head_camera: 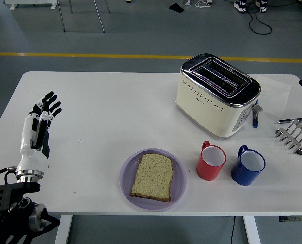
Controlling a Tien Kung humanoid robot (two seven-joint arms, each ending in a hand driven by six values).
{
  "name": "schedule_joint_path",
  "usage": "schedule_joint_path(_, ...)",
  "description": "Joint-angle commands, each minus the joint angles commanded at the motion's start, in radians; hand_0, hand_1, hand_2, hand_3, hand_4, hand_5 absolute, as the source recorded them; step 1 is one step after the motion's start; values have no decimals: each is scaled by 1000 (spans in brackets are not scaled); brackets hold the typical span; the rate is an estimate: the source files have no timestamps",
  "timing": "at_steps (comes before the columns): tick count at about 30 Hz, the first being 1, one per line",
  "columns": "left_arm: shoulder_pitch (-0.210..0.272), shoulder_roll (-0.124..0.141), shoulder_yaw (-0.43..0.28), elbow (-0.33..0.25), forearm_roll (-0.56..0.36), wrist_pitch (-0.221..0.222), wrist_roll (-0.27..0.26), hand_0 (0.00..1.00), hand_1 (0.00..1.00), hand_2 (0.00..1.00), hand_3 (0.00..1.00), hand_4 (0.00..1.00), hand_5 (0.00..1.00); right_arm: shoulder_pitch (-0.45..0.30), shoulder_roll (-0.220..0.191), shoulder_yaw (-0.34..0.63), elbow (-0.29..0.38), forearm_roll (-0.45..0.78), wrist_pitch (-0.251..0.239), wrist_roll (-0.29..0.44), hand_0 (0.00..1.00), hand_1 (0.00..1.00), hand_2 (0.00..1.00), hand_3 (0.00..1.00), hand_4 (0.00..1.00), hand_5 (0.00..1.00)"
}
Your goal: Push plate across desktop,pick up the break from the machine,place the break in the plate
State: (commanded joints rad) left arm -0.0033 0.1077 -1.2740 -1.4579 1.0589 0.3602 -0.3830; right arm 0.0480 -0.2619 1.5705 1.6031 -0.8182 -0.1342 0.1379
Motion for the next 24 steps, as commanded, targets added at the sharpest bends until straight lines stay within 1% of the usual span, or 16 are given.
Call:
schedule_joint_path(8, -2, -1, -2, 1, -2, 4, 1, 809, 846, 890, 842, 496, 850, 6, 8, -5, -3, 2, 0, -4, 820, 781, 800, 820, 497, 378)
schedule_joint_path(16, -2, 0, -6, 0, -4, 9, -3, 809, 847, 890, 841, 496, 851, 7, 5, -1, -4, 8, 1, -4, 821, 781, 800, 820, 496, 378)
schedule_joint_path(24, 2, -1, 4, 4, -7, 11, -7, 809, 847, 890, 841, 497, 851, 4, 0, -7, -7, 10, 4, -7, 821, 781, 800, 820, 496, 378)
